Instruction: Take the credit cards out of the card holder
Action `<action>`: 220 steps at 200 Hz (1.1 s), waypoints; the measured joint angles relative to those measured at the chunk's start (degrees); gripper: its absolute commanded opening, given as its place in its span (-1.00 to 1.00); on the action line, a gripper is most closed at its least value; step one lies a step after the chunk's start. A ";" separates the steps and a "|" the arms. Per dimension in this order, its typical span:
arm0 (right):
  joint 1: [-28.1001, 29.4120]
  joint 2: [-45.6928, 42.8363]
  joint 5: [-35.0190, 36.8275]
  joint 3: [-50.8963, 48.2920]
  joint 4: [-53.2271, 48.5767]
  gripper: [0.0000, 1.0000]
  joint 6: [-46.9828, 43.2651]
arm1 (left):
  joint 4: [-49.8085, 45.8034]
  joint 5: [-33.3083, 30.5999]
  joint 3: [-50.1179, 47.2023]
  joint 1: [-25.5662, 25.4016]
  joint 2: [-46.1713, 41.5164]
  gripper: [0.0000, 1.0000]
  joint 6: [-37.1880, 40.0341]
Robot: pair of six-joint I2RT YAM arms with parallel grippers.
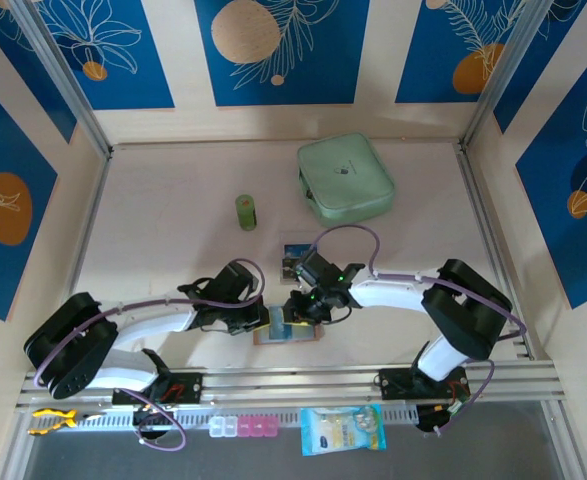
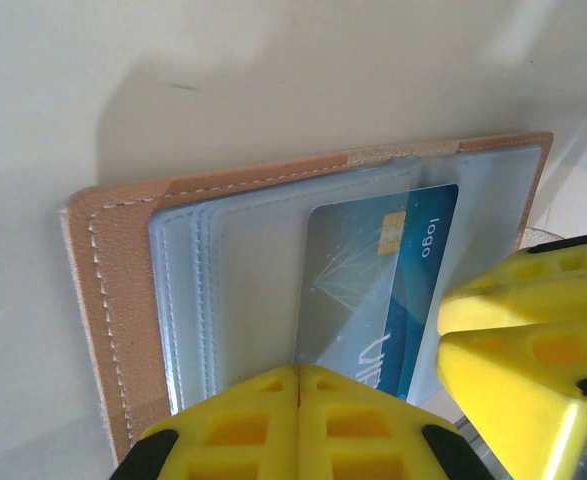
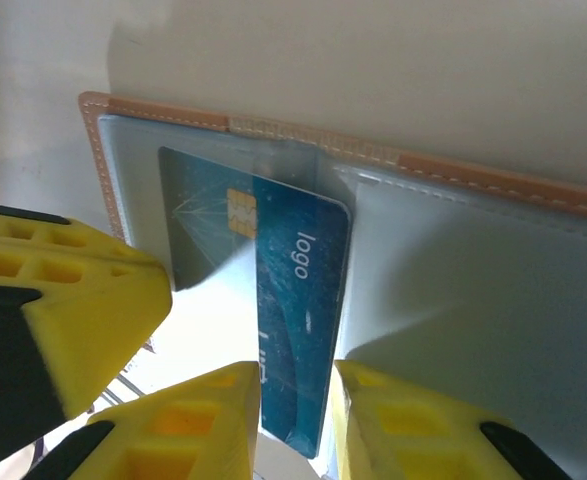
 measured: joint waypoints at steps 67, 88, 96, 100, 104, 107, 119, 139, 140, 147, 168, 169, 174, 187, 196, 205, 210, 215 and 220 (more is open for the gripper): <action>-0.04 0.85 -1.01 -0.48 2.23 -0.57 0.68 | 0.00 -0.02 0.00 0.00 0.02 -0.94 0.00; -0.04 0.85 -1.73 -1.16 3.26 -0.60 1.09 | 0.00 -0.02 -0.02 0.00 0.07 -0.95 0.00; -0.04 0.85 -1.79 -1.25 3.39 -0.61 1.11 | 0.00 -0.02 0.00 0.00 0.11 -0.95 0.00; -0.04 0.85 -1.92 -1.27 3.45 -0.61 1.14 | 0.00 -0.02 -0.02 0.00 0.17 -0.95 0.00; -0.04 0.85 -1.99 -1.27 3.61 -0.61 1.14 | 0.02 -0.02 -0.02 0.00 0.20 -0.95 0.00; -0.04 0.85 -2.08 -1.27 3.74 -0.61 1.14 | 0.02 -0.02 -0.02 0.00 0.24 -0.95 0.00; -0.04 0.85 -2.38 -1.29 4.33 -0.61 1.29 | 0.02 0.00 -0.02 0.00 0.33 -0.95 0.00; -0.26 0.87 -3.04 -1.36 4.87 -0.61 1.53 | 0.02 0.00 -0.02 0.00 0.33 -0.95 0.00; -0.26 0.87 -3.04 -1.38 4.92 -0.61 1.53 | 0.02 0.00 -0.02 0.00 0.33 -0.95 0.00; -0.33 0.92 -3.21 -1.53 5.33 -0.61 1.62 | 0.02 0.00 -0.02 0.00 0.33 -0.95 0.02; -0.46 1.53 -3.87 -2.03 6.36 -0.61 2.01 | 0.02 0.00 -0.02 0.00 0.33 -0.95 0.02; -0.48 1.57 -3.91 -2.05 6.45 -0.61 2.01 | 0.02 0.00 -0.02 0.00 0.33 -0.95 0.00; -0.52 1.77 -4.17 -2.10 6.67 -0.61 2.16 | 0.02 0.00 -0.02 0.00 0.33 -0.95 0.00; -0.59 2.16 -4.66 -2.14 7.37 -0.62 2.38 | 0.02 0.00 -0.02 0.00 0.33 -0.95 0.00; -0.59 2.36 -4.83 -2.14 7.74 -0.62 2.43 | 0.02 -0.02 -0.02 0.00 0.33 -0.95 0.02; -0.59 2.45 -4.98 -2.14 7.96 -0.62 2.58 | 0.02 0.00 -0.02 0.00 0.33 -0.95 0.00; -0.59 2.47 -5.05 -2.16 8.04 -0.62 2.60 | 0.02 0.00 -0.02 0.00 0.33 -0.95 0.00; -0.59 2.47 -5.20 -2.16 8.17 -0.62 2.60 | 0.02 0.00 -0.02 0.00 0.33 -0.95 0.00; -0.59 2.51 -5.22 -2.16 8.28 -0.62 2.60 | 0.02 0.00 -0.02 0.00 0.33 -0.95 0.00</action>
